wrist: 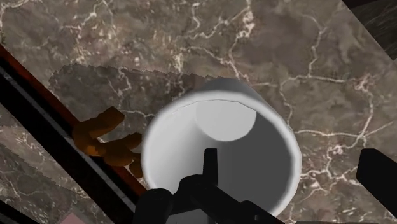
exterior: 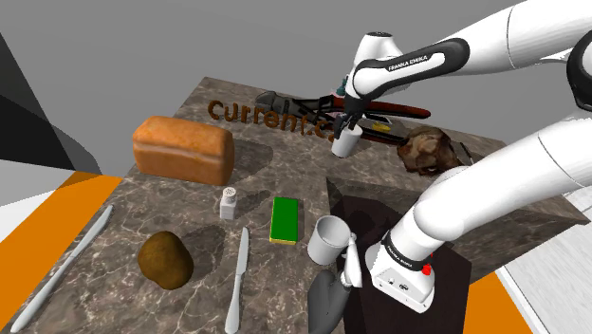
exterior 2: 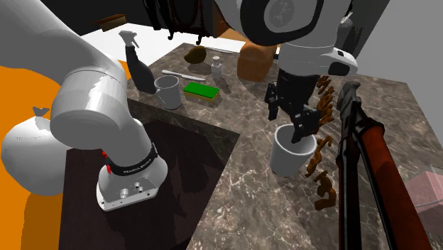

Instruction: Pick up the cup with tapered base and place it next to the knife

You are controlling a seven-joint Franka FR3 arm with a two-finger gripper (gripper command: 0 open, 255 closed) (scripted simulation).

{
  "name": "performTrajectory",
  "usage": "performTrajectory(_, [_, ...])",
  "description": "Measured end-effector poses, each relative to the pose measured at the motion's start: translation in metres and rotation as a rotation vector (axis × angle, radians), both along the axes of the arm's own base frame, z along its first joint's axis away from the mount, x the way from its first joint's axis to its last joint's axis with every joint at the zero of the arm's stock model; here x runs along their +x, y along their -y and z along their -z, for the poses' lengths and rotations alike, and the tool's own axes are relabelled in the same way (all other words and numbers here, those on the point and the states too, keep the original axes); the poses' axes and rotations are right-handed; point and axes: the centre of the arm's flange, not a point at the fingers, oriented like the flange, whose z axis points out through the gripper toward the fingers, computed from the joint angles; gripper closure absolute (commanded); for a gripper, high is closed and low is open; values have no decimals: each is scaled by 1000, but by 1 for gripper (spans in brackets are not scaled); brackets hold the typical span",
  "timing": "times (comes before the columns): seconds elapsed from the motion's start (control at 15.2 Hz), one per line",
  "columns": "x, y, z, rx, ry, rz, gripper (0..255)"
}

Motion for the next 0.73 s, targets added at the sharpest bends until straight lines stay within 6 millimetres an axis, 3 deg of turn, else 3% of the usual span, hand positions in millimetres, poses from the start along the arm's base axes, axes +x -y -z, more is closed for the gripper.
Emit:
performTrajectory(0.2, [0,1,16,0,0,0,0])
performTrajectory(0.59, [0,1,19,0,1,0,0])
performTrajectory(0.66, [0,1,19,0,1,0,255])
performTrajectory(0.73, [0,1,19,0,1,0,255])
